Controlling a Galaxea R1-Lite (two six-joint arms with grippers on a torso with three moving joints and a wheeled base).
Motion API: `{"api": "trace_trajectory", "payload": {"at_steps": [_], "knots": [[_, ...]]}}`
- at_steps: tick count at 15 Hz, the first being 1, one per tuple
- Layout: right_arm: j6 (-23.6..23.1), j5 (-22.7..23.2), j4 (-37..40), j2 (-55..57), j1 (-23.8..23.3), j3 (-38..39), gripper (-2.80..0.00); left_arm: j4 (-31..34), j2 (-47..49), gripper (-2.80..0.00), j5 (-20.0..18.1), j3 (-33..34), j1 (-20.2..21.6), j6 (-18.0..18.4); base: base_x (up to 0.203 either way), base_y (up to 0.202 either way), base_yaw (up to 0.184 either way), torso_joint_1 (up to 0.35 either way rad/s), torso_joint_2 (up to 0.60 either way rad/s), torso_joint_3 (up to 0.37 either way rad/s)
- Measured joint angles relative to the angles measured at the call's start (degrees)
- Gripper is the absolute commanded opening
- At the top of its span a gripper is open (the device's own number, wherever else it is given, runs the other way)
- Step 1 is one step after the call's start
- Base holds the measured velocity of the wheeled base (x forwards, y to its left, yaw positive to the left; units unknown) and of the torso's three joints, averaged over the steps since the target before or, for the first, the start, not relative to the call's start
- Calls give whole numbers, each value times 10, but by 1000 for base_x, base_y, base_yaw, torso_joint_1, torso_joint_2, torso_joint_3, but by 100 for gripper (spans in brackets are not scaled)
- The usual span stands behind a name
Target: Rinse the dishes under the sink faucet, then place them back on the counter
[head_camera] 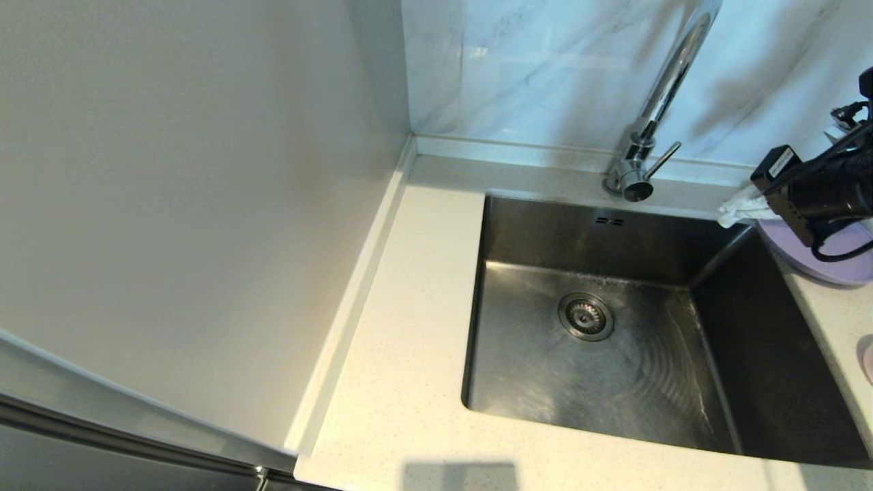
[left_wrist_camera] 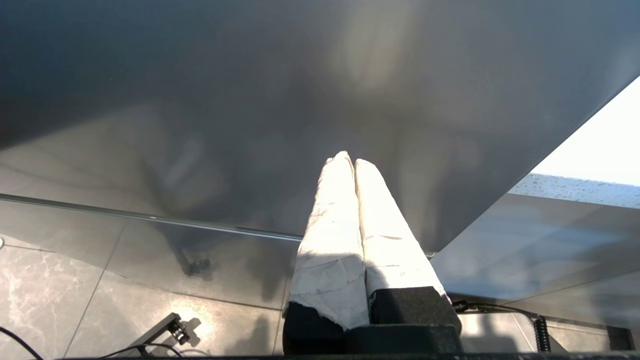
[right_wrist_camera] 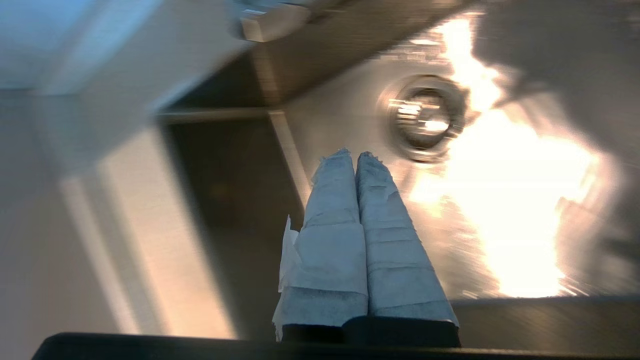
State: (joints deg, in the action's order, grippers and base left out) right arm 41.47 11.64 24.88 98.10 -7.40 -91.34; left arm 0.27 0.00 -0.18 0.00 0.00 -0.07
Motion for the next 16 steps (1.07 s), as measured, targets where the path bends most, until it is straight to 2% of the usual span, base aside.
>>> {"api": "trace_trajectory", "payload": {"at_steps": [3,7,9,12,14,16], "knots": [[-59,-75,6,-64,-32,77,-280,0,0,-280,0,0,0,0,0,0,0,0,0,0],[-185,-130,-40,-166,-73,162,-280,0,0,-280,0,0,0,0,0,0,0,0,0,0],[-254,-176,-67,-219,-78,187,-280,0,0,-280,0,0,0,0,0,0,0,0,0,0],[-351,-221,-119,-308,-78,221,-280,0,0,-280,0,0,0,0,0,0,0,0,0,0],[-385,-231,-134,-376,-69,246,-280,0,0,-280,0,0,0,0,0,0,0,0,0,0],[-401,-236,-135,-456,-59,267,-280,0,0,-280,0,0,0,0,0,0,0,0,0,0]]}}
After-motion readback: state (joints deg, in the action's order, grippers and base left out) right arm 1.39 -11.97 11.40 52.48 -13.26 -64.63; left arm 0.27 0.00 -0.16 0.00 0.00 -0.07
